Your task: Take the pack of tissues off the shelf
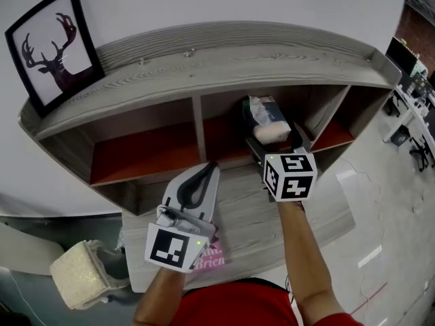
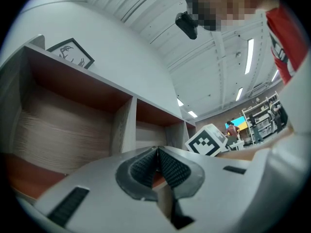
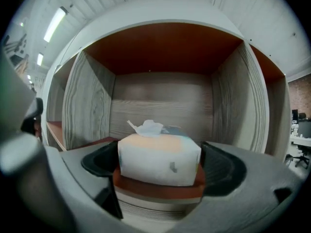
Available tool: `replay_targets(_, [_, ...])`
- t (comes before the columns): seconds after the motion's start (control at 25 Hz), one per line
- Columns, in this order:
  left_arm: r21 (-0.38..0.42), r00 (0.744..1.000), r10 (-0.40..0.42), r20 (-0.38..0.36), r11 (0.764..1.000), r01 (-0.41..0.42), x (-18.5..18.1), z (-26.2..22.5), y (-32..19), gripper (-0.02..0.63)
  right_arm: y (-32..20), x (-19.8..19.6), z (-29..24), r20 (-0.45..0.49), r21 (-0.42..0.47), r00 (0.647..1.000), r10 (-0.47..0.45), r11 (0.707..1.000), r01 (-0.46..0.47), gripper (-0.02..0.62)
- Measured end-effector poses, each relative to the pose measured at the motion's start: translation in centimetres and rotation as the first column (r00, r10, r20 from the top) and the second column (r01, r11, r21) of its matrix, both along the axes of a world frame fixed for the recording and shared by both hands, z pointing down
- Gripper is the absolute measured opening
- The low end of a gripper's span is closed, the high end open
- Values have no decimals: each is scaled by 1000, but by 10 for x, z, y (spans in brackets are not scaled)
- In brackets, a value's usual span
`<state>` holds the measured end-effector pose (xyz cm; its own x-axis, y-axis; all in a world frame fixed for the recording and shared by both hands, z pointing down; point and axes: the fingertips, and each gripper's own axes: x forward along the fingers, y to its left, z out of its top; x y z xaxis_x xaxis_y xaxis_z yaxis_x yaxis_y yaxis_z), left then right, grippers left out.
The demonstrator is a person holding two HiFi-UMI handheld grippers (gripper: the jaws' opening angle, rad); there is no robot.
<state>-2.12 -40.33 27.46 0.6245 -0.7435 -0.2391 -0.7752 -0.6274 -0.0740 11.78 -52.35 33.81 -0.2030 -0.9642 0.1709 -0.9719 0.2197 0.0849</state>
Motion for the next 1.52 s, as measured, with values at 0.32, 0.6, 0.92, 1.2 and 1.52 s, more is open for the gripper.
replay_targets(0.32, [-42,1000,-4,16,999,5,-1,11,0,9,-5,4,6,-54,-24,998,34,999,-36,443])
replay_targets(0.6, [-17,1000,-12,9,1000,12,6,4,8,9,6,7,0,-35,16,999,7,1000,-7,411])
replay_targets(0.92, [10,1000,-22,-6,1000,22,13,-6,20,8,59,19,-36,9,128,1000,-17,992,16,407])
replay_targets(1.2, [31,1000,-13,-3,999,14,23,-17,33,9,117,19,-62,30,207,998,-64,977,56,407])
replay_targets(1.52, [51,1000,-12,17,999,12,31,-21,52,8,164,22,-64,63,239,994,-87,969,69,403])
